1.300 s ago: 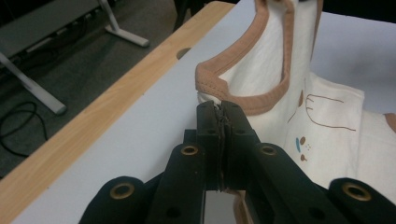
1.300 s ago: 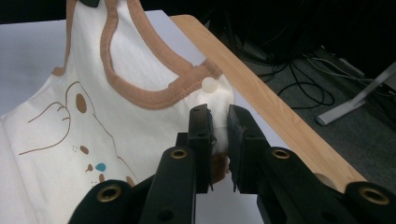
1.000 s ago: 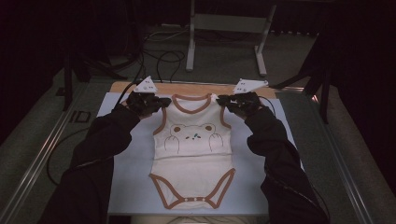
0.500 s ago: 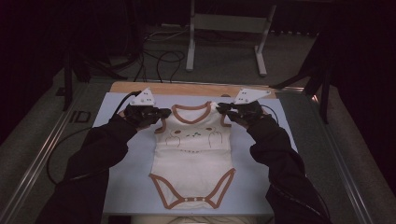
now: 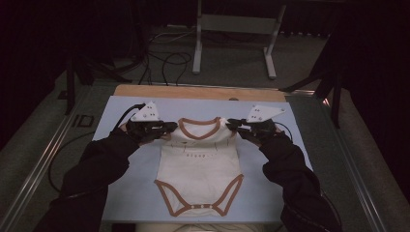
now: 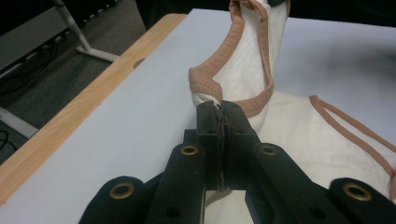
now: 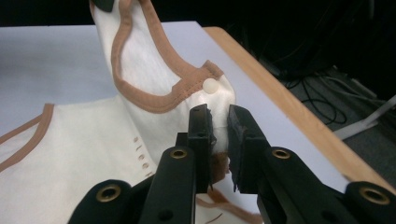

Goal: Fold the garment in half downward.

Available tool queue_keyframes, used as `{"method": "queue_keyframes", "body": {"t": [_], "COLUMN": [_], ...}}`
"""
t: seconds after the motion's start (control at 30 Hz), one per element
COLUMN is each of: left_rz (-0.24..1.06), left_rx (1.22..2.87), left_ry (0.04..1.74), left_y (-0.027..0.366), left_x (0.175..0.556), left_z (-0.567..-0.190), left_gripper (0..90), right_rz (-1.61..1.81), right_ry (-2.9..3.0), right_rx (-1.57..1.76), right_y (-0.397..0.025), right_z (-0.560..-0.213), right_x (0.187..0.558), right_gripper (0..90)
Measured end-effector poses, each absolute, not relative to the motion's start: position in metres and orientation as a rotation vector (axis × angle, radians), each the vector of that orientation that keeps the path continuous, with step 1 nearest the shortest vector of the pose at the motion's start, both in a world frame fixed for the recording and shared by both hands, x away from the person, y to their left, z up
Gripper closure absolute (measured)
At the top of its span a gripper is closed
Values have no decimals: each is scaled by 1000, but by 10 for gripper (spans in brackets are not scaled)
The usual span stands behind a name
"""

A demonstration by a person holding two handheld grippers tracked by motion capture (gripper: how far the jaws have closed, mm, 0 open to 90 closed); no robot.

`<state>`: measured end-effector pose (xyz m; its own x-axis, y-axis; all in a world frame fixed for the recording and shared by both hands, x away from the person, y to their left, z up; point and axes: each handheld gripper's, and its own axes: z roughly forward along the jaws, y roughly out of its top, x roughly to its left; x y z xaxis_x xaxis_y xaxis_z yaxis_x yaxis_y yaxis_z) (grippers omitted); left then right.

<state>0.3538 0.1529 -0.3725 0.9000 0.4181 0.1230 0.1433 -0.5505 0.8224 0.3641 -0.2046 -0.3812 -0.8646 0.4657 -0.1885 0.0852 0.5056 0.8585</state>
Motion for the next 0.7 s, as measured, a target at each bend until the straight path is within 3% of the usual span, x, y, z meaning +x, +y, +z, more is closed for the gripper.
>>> {"method": "queue_keyframes", "body": {"t": [0.7], "left_rz": [299], "left_rx": [2160], "left_ry": [344], "left_y": [150], "left_x": [307], "left_z": [-399], "left_gripper": [882], "right_rz": [1338], "right_ry": [2415], "right_rx": [438], "right_y": [-212], "right_z": [-407], "right_x": [309], "right_gripper": [800]}}
